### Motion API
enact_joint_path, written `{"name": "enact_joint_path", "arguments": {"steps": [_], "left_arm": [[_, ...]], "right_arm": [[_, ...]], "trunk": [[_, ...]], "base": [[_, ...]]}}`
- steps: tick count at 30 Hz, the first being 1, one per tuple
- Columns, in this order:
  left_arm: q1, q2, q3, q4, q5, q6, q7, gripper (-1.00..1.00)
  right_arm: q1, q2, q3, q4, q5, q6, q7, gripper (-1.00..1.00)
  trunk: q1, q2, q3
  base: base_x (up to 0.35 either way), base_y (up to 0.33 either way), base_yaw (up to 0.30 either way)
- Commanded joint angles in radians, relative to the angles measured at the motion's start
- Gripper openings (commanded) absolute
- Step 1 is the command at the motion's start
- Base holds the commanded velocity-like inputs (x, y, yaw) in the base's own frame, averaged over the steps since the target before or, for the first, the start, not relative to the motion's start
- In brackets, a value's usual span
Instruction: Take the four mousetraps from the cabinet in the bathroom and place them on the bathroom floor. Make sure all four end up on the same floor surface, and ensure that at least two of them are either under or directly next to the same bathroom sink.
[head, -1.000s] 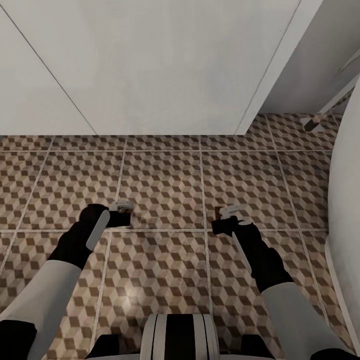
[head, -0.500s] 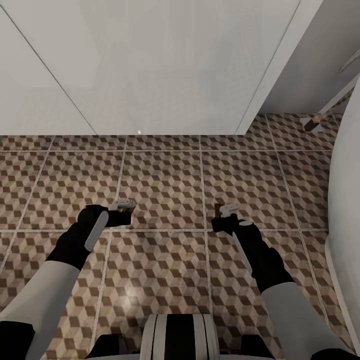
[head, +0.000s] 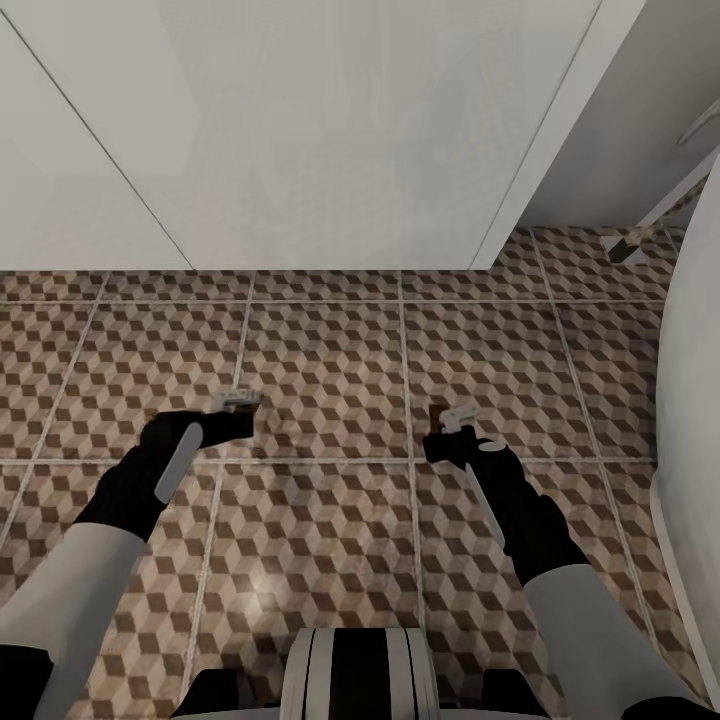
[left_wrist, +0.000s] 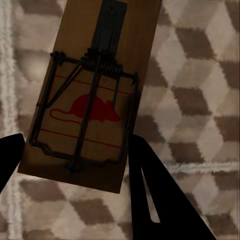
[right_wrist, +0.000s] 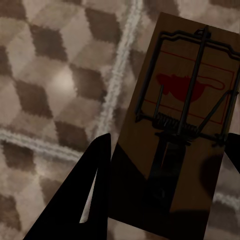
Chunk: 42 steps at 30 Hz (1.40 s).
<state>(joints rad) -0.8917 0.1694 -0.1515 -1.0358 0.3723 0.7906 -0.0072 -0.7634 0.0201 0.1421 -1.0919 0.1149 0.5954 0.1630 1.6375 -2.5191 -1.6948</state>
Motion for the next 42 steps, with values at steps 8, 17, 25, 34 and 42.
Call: {"name": "enact_joint_path", "arguments": {"steps": [8,17,25,34,42], "left_arm": [[0.000,0.043,0.000,0.022,-0.003,-0.090,-0.105,-1.00],[0.002,0.045,0.000,0.100,-0.006,-0.278,-0.106,-1.00],[0.002,0.043,-0.001,0.106,-0.008,-0.356,-0.083,-1.00],[0.007,0.037,-0.004,0.103,-0.006,-0.424,0.096,-1.00],[0.011,0.034,-0.004,0.101,-0.006,-0.430,0.109,-1.00]], "right_arm": [[0.000,0.001,0.000,0.000,0.009,-0.025,0.009,-1.00],[0.000,0.001,0.002,0.000,0.009,-0.028,0.009,-1.00],[0.000,0.000,0.002,0.000,0.009,-0.028,0.009,-1.00],[0.001,-0.005,0.002,0.000,0.009,-0.031,0.009,-1.00],[0.001,-0.006,0.001,-0.001,0.009,-0.047,0.009,-1.00]], "trunk": [[0.000,0.000,-0.001],[0.000,0.000,-0.001],[0.000,0.000,-0.001],[0.000,0.000,-0.001],[0.000,0.000,-0.001]], "base": [[0.000,0.000,0.000],[0.000,0.000,0.000],[0.000,0.000,0.000],[0.000,0.000,0.000],[0.000,0.000,0.000]]}}
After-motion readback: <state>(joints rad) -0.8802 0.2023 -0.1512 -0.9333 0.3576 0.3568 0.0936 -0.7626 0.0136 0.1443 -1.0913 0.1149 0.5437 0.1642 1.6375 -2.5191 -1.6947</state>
